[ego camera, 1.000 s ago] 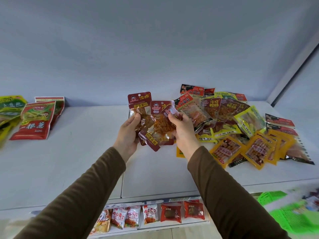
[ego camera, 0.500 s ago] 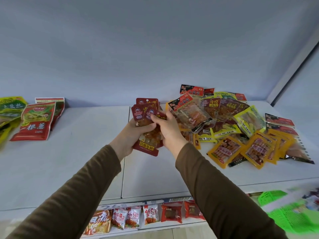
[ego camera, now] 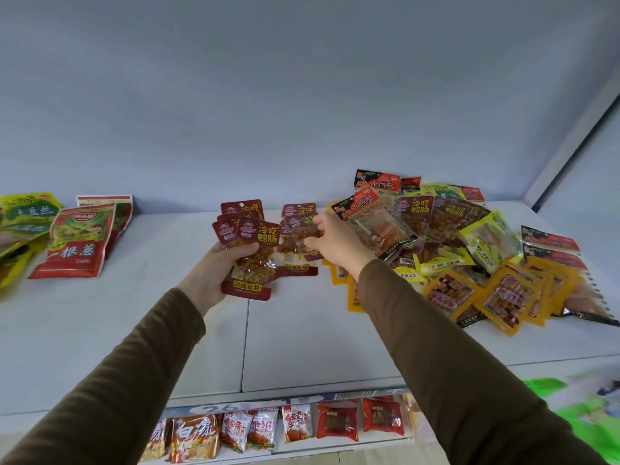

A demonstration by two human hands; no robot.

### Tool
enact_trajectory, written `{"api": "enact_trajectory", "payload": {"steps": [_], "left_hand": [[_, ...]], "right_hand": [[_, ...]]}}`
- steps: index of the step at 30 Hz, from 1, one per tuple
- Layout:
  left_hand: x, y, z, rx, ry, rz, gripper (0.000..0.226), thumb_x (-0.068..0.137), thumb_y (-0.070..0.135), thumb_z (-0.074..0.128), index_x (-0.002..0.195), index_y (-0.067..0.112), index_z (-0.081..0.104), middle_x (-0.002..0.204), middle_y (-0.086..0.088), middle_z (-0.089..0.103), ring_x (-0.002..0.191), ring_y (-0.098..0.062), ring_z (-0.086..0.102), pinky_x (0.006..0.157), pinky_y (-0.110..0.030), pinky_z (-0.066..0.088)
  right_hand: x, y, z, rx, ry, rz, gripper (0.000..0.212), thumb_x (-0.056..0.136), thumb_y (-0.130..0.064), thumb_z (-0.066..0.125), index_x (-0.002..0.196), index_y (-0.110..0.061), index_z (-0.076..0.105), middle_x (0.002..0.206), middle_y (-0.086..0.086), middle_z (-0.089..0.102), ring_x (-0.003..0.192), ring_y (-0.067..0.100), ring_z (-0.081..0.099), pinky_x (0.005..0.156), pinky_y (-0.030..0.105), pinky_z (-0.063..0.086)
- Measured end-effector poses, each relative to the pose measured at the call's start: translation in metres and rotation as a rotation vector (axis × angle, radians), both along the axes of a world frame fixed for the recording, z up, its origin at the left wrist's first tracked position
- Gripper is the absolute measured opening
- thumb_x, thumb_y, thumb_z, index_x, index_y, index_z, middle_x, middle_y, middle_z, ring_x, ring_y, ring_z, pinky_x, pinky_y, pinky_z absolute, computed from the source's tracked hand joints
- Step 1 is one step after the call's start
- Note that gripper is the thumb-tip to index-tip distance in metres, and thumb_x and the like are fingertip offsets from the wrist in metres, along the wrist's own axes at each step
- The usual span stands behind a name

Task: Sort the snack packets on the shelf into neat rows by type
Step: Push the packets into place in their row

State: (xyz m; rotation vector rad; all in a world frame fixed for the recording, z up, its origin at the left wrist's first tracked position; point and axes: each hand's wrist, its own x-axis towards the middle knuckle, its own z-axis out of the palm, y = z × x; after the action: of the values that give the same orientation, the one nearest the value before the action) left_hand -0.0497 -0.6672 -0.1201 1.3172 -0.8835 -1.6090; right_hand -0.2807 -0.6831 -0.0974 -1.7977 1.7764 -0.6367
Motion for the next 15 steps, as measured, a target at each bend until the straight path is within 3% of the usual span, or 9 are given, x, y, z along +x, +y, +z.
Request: {"api": "enact_trajectory", "payload": {"steps": [6, 9, 11, 15], "left_hand": [[-0.029, -0.018, 0.005, -0.008, 0.001, -0.06, 0.042, 0.09, 0.015, 0.076, 0.128, 0.019, 0.06, 0.114, -0.01, 0.076, 0.098, -0.033, 0.075, 0.074, -0.044, 0.063], [-0.038, -0.028, 0.01, -0.007, -0.013, -0.109, 0.04, 0.092, 0.015, 0.074, 0.129, 0.02, 0.059, 0.12, -0.012, 0.073, 0.104, -0.035, 0.073, 0.082, -0.048, 0.062], [-0.041, -0.033, 0.01, -0.003, -0.018, -0.128, 0.041, 0.091, 0.014, 0.075, 0.129, 0.02, 0.059, 0.122, -0.012, 0.072, 0.107, -0.035, 0.072, 0.091, -0.052, 0.059], [-0.043, -0.035, 0.009, 0.001, -0.049, -0.13, 0.044, 0.09, 0.015, 0.076, 0.129, 0.023, 0.057, 0.119, -0.01, 0.073, 0.104, -0.034, 0.073, 0.089, -0.05, 0.06]], "right_hand": [[0.01, -0.02, -0.011, 0.08, 0.377, 0.038, 0.079, 0.099, -0.049, 0.058, 0.159, -0.01, 0.025, 0.151, 0.013, 0.047, 0.145, 0.041, 0.023, 0.113, 0.048, 0.031], [0.006, -0.021, -0.01, 0.086, 0.367, 0.061, 0.066, 0.102, -0.044, 0.053, 0.156, -0.012, 0.034, 0.153, 0.016, 0.042, 0.144, 0.04, 0.029, 0.115, 0.049, 0.029], [0.001, -0.02, -0.012, 0.047, 0.267, 0.02, 0.059, 0.101, -0.038, 0.059, 0.152, -0.014, 0.042, 0.155, 0.015, 0.04, 0.142, 0.036, 0.038, 0.112, 0.046, 0.037], [-0.004, -0.015, -0.017, 0.024, 0.146, -0.067, 0.07, 0.093, -0.037, 0.071, 0.151, -0.012, 0.039, 0.142, 0.013, 0.051, 0.124, 0.032, 0.055, 0.094, 0.042, 0.053]]}}
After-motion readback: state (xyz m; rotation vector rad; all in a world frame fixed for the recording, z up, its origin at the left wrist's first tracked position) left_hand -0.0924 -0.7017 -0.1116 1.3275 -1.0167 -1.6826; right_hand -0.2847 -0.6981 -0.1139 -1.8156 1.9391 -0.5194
